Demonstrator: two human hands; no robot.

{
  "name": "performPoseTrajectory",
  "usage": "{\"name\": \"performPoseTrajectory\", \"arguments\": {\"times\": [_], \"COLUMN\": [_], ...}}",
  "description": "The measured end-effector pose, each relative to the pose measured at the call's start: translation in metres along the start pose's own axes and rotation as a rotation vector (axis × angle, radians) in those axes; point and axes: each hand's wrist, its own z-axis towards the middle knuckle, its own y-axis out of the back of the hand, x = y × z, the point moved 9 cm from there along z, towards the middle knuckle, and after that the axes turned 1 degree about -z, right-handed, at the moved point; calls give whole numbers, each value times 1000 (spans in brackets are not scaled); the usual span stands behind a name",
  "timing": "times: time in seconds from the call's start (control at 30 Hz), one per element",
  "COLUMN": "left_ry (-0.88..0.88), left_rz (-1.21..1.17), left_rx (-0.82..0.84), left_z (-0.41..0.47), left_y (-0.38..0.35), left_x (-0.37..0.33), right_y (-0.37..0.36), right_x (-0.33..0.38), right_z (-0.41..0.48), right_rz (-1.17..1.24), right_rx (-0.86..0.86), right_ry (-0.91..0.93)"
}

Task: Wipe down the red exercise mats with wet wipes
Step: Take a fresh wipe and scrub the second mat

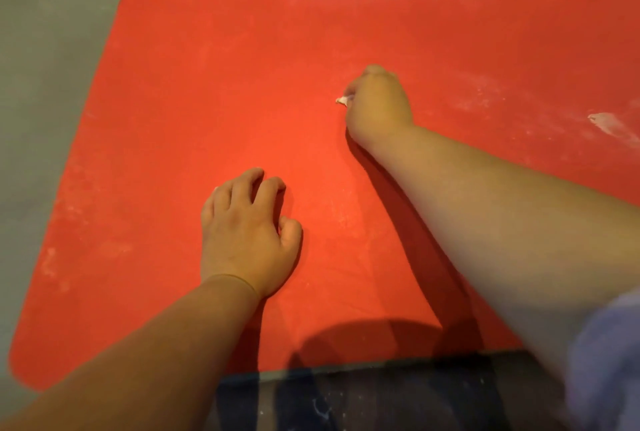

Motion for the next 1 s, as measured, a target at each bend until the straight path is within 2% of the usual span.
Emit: {"name": "performPoseTrajectory", "arguments": {"times": [0.07,0.23,0.3,0.33,0.37,0.47,0.5,0.53,0.63,0.7,0.77,0.87,0.9,0.93,1.0], "left_ry": [-1,0,-2,-2,-4,-4,-3,-5,-7,-6,-7,-5,-4,-4,0], "left_rz": [-6,-13,-21,-23,-23,-22,-21,-20,-18,-16,-19,-29,-30,-26,-21], "left_rx": [1,-19,-16,-15,-17,-20,-22,-23,-34,-38,-41,-35,-36,-35,-44], "left_z": [1,1,1,1,1,0,1,1,2,2,2,3,2,3,2], "left_y": [0,0,-1,-1,-1,0,0,0,0,0,0,0,0,1,2], "left_x": [0,1,-1,-1,-2,-2,-2,-1,-1,-1,0,-1,-1,-2,-1], "right_y": [-3,13,14,14,14,15,12,6,-1,8,20,45,46,43,26], "right_x": [16,40,36,30,21,-16,-10,8,66,56,6,-94,-103,-91,-30], "right_z": [-19,-154,-164,-151,-130,-68,-68,-78,-151,-176,-154,-113,-108,-105,-111], "right_rz": [14,243,216,168,114,79,61,50,227,292,210,116,101,79,99], "right_rx": [5,38,115,129,114,-7,-18,-3,66,100,40,-128,-139,-115,-27], "right_ry": [67,403,513,510,435,-21,-80,-43,265,359,221,-252,-327,-320,-88]}}
